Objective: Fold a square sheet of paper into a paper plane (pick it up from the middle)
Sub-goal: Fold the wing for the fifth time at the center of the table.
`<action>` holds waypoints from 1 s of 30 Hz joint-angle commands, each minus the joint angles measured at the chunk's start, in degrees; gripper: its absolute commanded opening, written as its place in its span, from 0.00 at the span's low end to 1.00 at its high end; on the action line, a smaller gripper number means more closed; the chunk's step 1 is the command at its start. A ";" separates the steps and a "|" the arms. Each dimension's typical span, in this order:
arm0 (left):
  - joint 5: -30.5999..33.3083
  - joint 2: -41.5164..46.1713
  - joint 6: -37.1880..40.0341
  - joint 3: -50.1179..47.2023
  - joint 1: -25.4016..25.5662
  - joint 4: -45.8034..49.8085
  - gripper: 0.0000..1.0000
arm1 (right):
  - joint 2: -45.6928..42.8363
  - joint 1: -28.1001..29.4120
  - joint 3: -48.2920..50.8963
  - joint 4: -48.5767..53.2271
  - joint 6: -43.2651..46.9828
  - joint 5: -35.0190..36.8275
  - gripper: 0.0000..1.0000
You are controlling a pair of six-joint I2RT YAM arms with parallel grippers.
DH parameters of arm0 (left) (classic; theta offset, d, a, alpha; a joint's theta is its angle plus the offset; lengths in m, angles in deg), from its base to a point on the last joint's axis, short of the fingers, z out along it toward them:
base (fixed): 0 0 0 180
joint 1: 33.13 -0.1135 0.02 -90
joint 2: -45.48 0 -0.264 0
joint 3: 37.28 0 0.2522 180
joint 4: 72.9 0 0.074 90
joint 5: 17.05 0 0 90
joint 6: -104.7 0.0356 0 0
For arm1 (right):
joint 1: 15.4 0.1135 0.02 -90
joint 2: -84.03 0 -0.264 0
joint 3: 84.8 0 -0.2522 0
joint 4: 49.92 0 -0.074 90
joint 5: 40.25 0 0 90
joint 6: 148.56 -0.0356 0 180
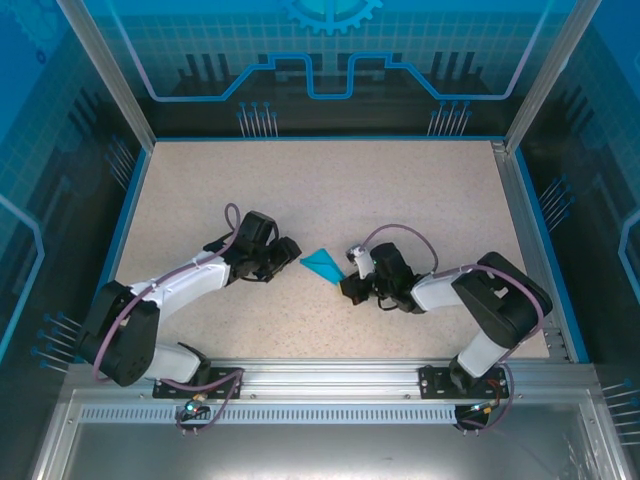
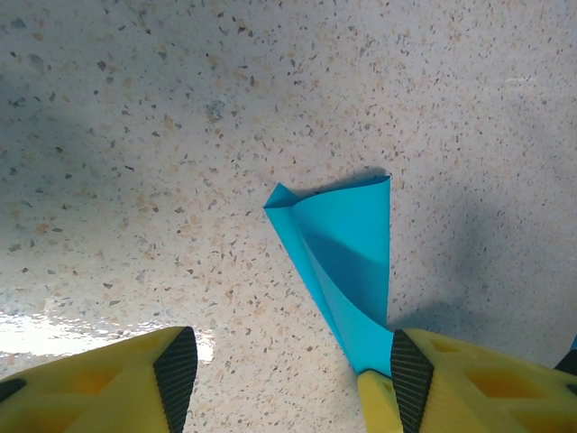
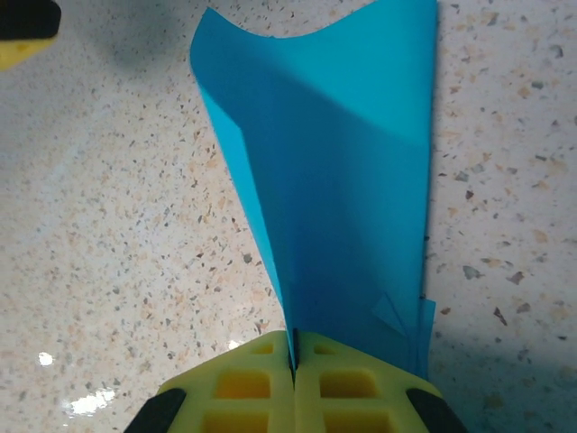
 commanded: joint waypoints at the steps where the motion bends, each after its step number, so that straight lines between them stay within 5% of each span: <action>1: -0.88 -0.73 -0.56 -0.49 -0.40 -0.05 0.63 | 1.80 -2.19 -1.49 -3.05 -5.35 -7.01 0.03; 14: -4.58 -2.40 -0.06 -0.98 -0.31 -4.69 0.60 | 10.62 -6.96 -9.60 2.00 -15.75 -22.56 0.03; 30: -8.77 -5.60 -0.03 -1.80 0.29 -10.75 0.54 | 14.53 -9.28 -10.68 -2.15 -26.79 -26.22 0.01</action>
